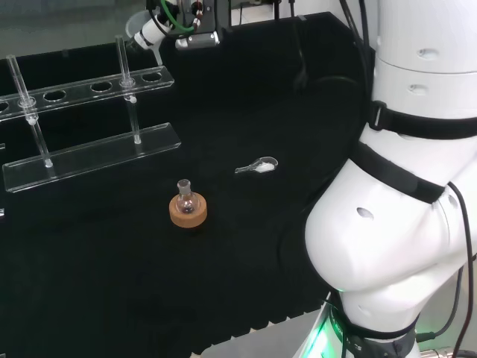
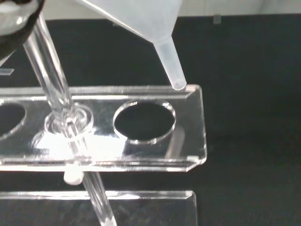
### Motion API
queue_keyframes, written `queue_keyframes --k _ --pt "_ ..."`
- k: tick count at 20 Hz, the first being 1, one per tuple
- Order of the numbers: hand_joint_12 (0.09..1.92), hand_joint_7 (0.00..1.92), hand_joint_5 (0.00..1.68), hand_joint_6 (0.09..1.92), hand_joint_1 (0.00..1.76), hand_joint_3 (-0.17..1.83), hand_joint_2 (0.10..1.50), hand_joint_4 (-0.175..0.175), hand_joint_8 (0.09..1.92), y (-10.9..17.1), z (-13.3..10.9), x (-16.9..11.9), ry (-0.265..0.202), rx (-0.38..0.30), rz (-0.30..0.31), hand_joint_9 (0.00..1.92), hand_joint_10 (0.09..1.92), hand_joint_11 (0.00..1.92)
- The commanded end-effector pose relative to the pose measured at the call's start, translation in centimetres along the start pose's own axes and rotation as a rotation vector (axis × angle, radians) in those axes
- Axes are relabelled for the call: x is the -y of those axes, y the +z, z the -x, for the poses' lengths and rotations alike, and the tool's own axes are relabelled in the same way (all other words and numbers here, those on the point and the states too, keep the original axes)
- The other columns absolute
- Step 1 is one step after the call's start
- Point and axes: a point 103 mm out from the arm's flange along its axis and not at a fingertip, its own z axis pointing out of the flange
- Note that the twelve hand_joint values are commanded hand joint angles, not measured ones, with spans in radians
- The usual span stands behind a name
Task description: Place the funnel on the round-bottom flask.
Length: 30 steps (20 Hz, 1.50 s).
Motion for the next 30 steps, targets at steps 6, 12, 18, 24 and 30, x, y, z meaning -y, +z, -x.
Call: queue_keyframes --k 6,12,18,24,30 --pt "1.59 1.21 0.9 0.61 0.87 0.49 0.57 0.072 0.4 -5.1 0.2 4.8 0.12 0.001 0.039 1.02 0.31 0.0" --pt "1.59 1.23 0.94 0.61 0.87 0.53 0.55 0.084 0.39 -5.0 -5.4 5.0 0.221 -0.083 0.081 1.03 0.31 0.0" --pt "1.59 1.27 1.0 0.59 0.88 0.58 0.53 0.11 0.37 -3.7 -9.2 6.6 0.33 -0.187 0.083 1.06 0.3 0.03" --pt "1.59 1.3 1.03 0.59 0.88 0.59 0.52 0.12 0.37 -3.2 -8.9 10.9 0.403 -0.231 0.08 1.07 0.3 0.06" --pt "1.58 1.33 1.06 0.59 0.88 0.59 0.52 0.127 0.37 -2.2 -7.1 14.8 0.48 -0.252 0.076 1.08 0.3 0.07"
